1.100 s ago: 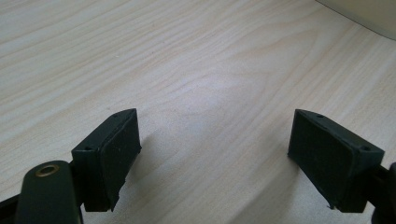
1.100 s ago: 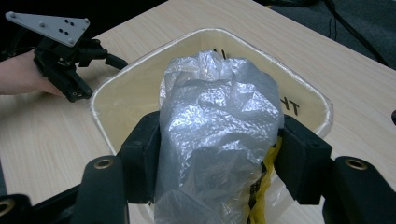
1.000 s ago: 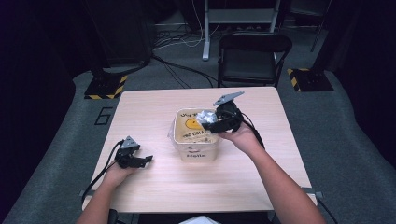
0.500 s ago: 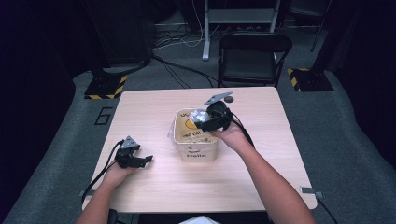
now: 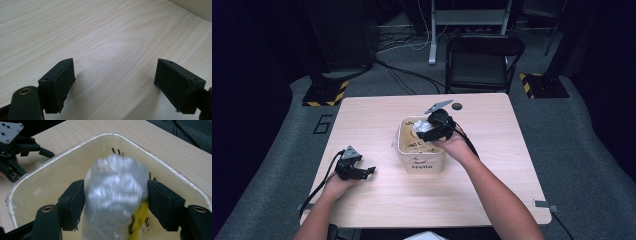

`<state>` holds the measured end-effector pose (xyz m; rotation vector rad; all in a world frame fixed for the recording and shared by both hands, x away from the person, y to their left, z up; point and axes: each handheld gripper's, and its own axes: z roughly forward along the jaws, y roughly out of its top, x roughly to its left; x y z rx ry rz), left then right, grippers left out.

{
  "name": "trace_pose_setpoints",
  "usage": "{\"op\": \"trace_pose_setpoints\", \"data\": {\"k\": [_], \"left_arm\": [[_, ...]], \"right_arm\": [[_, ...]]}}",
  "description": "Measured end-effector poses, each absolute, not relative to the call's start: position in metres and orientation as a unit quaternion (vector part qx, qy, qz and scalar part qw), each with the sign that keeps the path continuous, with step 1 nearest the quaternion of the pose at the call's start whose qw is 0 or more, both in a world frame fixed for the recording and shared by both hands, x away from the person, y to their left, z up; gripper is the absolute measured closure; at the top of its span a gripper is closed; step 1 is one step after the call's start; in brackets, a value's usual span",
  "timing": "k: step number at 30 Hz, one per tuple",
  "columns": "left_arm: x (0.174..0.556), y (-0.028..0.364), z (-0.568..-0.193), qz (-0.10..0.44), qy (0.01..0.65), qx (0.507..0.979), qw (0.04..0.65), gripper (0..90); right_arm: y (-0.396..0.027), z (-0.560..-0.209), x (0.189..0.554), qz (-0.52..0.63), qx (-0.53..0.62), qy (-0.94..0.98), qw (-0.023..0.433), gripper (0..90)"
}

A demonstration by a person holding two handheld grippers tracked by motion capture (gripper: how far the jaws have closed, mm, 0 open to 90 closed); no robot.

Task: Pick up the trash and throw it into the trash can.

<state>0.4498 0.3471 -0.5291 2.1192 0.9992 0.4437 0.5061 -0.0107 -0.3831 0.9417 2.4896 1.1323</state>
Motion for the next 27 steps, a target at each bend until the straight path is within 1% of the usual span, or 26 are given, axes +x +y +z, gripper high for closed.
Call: {"op": "trace_pose_setpoints", "data": {"k": [4, 18, 27], "left_arm": [[0.450, 0.347, -0.529, 0.172, 0.389, 0.827, 0.368, 16.4], [0.450, 0.348, -0.528, 0.171, 0.387, 0.829, 0.365, 16.4], [0.450, 0.347, -0.529, 0.173, 0.388, 0.828, 0.367, 16.3]], "right_arm": [[-0.012, -0.383, 0.507, 0.388, 0.329, 0.851, 0.130, 26.8], [-0.044, -0.370, 0.482, 0.404, 0.325, 0.841, 0.153, 27.0], [-0.063, -0.365, 0.475, 0.405, 0.325, 0.839, 0.164, 26.9]]}}
